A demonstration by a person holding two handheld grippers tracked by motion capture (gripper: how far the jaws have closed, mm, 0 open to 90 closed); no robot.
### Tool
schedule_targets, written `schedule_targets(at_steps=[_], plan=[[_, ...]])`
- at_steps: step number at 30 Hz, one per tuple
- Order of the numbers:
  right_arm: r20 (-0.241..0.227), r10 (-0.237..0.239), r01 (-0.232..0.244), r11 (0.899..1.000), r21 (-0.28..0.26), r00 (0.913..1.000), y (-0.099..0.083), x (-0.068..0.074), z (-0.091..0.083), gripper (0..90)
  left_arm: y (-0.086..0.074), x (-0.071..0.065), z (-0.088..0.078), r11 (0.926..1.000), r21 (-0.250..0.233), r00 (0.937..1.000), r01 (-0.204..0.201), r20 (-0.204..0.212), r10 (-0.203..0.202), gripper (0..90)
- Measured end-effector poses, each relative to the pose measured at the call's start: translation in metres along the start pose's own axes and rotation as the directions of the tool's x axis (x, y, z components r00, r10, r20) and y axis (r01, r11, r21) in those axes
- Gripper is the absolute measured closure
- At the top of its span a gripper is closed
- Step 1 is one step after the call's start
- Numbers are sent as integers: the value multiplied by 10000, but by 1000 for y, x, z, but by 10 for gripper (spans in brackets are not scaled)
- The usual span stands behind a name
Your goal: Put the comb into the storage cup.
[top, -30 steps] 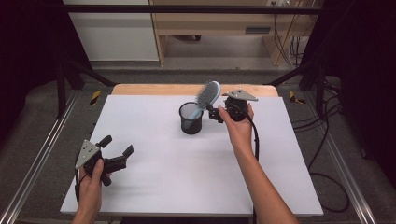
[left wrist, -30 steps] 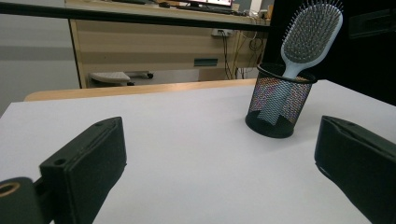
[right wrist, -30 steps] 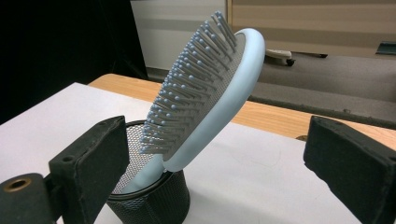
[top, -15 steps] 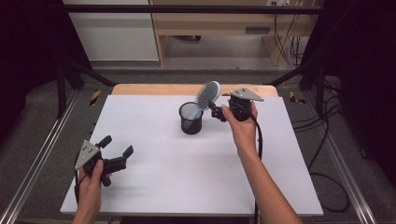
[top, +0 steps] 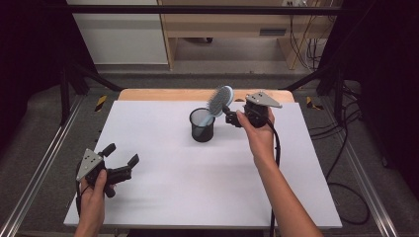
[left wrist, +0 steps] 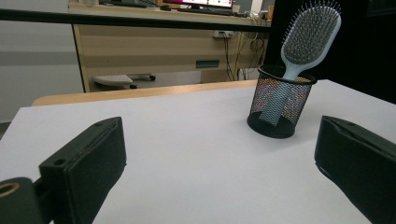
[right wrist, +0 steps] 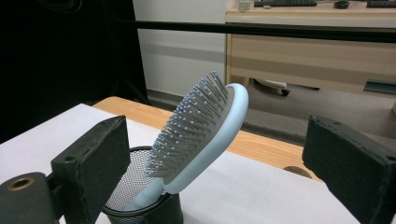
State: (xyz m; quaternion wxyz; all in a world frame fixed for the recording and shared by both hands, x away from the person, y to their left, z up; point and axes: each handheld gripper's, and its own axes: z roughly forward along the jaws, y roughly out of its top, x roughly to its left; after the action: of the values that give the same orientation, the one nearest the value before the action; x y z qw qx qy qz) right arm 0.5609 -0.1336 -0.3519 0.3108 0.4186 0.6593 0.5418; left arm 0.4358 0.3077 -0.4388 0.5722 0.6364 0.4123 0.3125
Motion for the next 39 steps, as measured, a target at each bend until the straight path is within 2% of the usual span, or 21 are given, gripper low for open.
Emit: schedule_targets(at_steps=[8, 13, 18, 22, 27, 29, 32, 35, 39], plan=[[27, 58, -57, 9998, -193, 10000, 2, -3, -5, 50, 2, 4, -6, 10000, -51, 9999, 32, -128, -33, 23], [-104, 121, -124, 9994, -334, 9999, 4, -6, -11, 34, 4, 9, -12, 9999, -111, 9996, 5, -277, -9, 19], [-44, 107, -109, 9989, -459, 9999, 5, -8, -19, 25, 4, 13, -19, 9999, -144, 9994, 89, -320, -94, 18], [128, 65, -59, 9989, -457, 9999, 4, -11, -26, 29, 3, 14, -26, 10000, -77, 9993, -45, -368, 42, 18], [205, -23, 31, 9991, -412, 9998, 1, -14, -34, 28, 3, 16, -28, 10000, -85, 9989, 22, -462, -26, 18], [274, -79, 92, 9988, -479, 9996, 1, -16, -38, 29, 1, 14, -29, 10000, -49, 9990, 64, -443, -66, 19], [450, -195, 221, 9980, -585, 9988, -2, -16, -43, 29, -1, 11, -33, 9999, 80, 9992, -112, -372, 115, 18], [523, -331, 366, 9970, -682, 9981, -6, -17, -48, 28, 0, 10, -36, 9998, -82, 9992, -157, -372, 154, 14], [709, -354, 413, 9956, -836, 9969, -9, -20, -56, 30, 0, 11, -35, 9999, -45, 9992, -105, -377, 103, 16]])
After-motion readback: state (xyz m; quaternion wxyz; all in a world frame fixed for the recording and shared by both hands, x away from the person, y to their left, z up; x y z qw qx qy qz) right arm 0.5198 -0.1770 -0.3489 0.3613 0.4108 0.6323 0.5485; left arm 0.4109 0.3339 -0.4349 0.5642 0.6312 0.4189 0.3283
